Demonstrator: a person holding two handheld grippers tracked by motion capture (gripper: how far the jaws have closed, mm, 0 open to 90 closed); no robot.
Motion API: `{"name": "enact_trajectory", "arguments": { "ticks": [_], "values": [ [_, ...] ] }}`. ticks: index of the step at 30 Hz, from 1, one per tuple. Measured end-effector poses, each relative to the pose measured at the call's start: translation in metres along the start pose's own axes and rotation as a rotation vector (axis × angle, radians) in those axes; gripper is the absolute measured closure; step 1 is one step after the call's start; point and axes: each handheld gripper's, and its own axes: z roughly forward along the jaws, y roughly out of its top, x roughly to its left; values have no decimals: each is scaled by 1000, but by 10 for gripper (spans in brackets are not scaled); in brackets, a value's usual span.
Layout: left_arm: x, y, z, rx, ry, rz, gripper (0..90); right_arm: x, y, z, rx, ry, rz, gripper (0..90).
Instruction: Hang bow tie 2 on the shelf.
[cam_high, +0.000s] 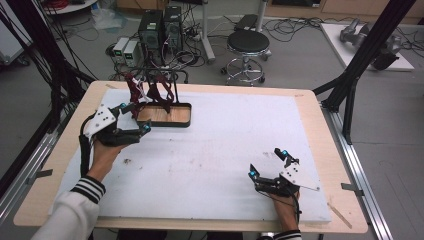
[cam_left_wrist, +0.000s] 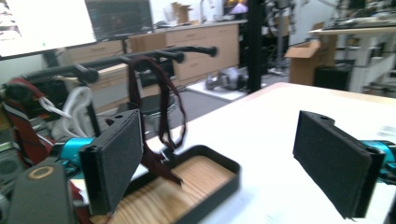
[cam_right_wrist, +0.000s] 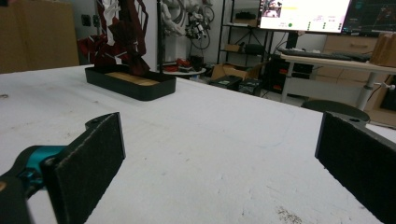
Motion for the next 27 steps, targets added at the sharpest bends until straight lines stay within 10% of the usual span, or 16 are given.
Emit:
{"name": "enact_trajectory", "arguments": {
  "ticks": [15,27],
  "values": [
    [-15,-50,-65,-22,6,-62,156,0,-1,-2,-20,-30,16,6],
    [-18,-70,-75,-65,62,-92,158,2,-1,-3,-22,-37,4,6]
  ]
}}
